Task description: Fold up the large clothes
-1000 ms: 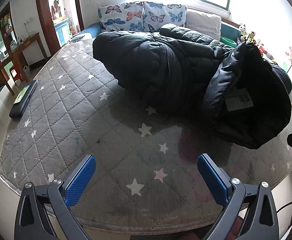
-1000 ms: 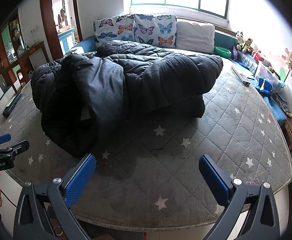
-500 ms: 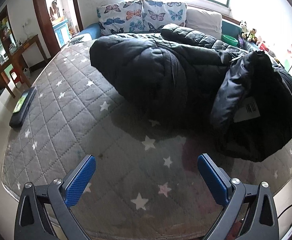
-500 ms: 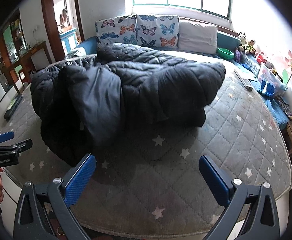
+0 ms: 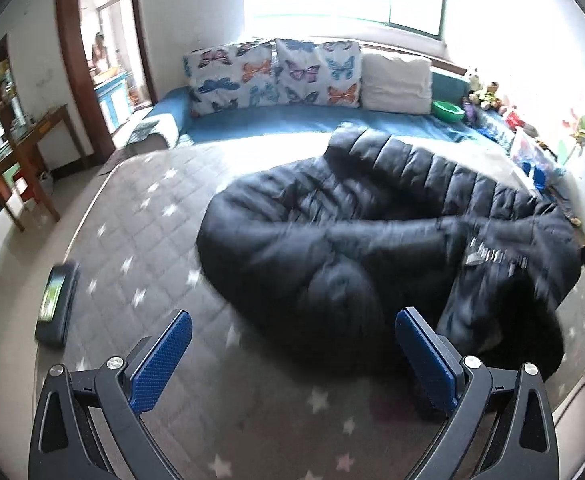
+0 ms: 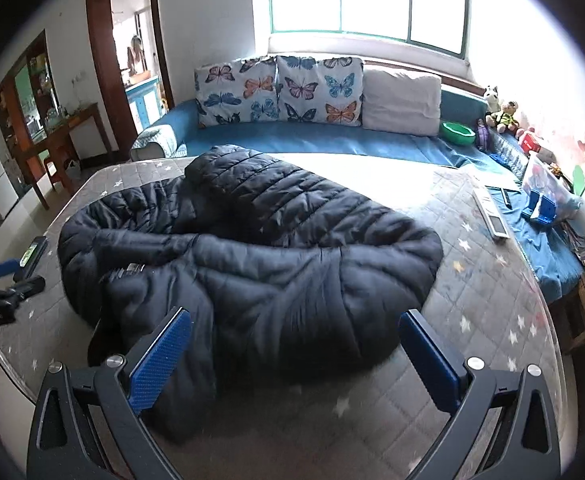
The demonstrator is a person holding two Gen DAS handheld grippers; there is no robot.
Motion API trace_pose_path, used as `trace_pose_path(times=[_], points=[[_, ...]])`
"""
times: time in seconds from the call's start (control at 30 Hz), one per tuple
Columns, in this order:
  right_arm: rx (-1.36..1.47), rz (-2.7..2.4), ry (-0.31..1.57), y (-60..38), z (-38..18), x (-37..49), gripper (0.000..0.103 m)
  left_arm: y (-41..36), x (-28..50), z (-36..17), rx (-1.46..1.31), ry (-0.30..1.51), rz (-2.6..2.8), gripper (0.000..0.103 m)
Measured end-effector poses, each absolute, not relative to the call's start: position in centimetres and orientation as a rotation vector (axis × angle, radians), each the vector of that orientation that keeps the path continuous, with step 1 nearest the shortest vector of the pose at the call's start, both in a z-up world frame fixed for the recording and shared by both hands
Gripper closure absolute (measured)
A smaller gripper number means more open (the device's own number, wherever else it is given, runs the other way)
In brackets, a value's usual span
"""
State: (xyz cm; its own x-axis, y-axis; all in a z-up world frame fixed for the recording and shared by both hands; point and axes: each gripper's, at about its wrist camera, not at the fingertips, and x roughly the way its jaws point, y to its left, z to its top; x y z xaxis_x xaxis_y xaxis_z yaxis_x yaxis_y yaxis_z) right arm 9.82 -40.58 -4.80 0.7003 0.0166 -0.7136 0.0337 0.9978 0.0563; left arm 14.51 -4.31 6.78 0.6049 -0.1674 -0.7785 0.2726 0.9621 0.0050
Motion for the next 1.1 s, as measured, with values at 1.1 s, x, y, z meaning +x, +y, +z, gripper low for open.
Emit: trace_pose_path(times=[1.1], points=[[0.174, 0.135, 1.241, -40.9, -10.3, 16.7, 0.000, -11.2, 26.0, -1.3, 0.069, 1.286, -0.728, 0.035]])
